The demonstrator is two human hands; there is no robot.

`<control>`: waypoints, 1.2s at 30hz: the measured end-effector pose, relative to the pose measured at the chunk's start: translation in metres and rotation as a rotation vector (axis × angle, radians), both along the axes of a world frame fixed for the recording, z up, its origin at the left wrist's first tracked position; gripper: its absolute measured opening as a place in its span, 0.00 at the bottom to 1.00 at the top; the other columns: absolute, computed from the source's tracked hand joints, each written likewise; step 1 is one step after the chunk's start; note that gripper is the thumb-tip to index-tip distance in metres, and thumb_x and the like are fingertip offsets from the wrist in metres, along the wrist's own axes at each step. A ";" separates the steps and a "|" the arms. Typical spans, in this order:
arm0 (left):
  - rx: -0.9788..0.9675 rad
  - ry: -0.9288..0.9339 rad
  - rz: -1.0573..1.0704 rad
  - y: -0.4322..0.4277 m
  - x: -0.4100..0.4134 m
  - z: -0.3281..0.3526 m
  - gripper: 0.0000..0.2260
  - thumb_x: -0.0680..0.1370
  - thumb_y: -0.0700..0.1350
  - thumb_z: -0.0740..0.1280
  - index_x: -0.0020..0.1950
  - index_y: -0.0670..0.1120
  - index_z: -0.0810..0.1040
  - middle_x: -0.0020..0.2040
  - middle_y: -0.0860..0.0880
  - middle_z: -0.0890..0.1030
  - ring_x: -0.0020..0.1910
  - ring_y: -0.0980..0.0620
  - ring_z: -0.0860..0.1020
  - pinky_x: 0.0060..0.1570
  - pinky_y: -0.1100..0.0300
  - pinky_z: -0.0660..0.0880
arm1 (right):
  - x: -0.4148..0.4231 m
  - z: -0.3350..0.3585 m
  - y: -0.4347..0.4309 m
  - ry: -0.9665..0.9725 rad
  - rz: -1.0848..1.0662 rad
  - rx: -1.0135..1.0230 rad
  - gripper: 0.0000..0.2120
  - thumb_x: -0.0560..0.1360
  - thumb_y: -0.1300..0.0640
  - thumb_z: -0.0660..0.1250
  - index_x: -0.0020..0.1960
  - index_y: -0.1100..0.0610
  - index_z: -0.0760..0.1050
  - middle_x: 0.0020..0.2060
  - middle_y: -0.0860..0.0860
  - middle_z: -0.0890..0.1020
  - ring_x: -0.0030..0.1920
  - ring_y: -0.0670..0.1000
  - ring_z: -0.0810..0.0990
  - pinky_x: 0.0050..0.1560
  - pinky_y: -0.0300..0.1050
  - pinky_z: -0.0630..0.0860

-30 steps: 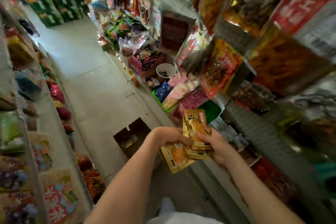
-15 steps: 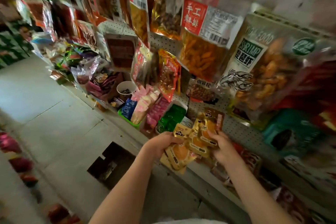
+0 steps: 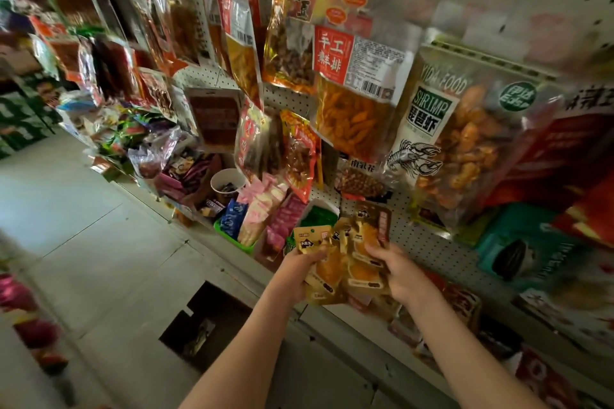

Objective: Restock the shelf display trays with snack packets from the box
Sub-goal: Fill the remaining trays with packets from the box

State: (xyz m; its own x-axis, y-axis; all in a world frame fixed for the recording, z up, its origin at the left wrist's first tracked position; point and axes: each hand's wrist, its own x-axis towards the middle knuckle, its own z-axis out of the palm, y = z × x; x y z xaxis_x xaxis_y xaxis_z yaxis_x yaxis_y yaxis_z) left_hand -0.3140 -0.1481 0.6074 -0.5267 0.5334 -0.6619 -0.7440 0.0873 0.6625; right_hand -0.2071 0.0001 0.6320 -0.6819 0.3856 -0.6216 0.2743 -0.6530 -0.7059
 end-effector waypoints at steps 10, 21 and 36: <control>0.071 -0.157 0.020 0.007 0.007 -0.001 0.19 0.81 0.55 0.59 0.61 0.41 0.77 0.54 0.38 0.83 0.53 0.38 0.81 0.57 0.40 0.75 | 0.007 -0.014 0.000 -0.106 -0.098 0.008 0.15 0.76 0.68 0.64 0.61 0.59 0.72 0.52 0.61 0.82 0.51 0.63 0.81 0.43 0.59 0.79; 0.007 -0.214 -0.113 0.021 0.014 0.003 0.22 0.82 0.58 0.55 0.54 0.42 0.79 0.47 0.41 0.85 0.50 0.42 0.82 0.51 0.45 0.76 | 0.028 -0.017 0.016 -0.016 -0.017 0.120 0.14 0.76 0.68 0.64 0.61 0.61 0.74 0.52 0.60 0.82 0.52 0.61 0.81 0.48 0.55 0.78; 0.037 -0.036 -0.169 0.036 0.034 0.003 0.17 0.79 0.51 0.66 0.62 0.42 0.76 0.51 0.40 0.84 0.49 0.41 0.84 0.43 0.49 0.81 | 0.017 -0.017 -0.002 0.053 0.154 0.111 0.19 0.76 0.71 0.61 0.66 0.59 0.70 0.54 0.59 0.82 0.51 0.58 0.83 0.43 0.49 0.80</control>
State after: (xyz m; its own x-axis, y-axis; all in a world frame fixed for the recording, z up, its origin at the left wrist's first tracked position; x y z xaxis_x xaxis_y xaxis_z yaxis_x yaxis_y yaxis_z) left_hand -0.2805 -0.1122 0.6101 -0.4032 0.6371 -0.6569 -0.7443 0.1893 0.6405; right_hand -0.1900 -0.0018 0.6146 -0.7685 0.3381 -0.5432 0.3259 -0.5237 -0.7871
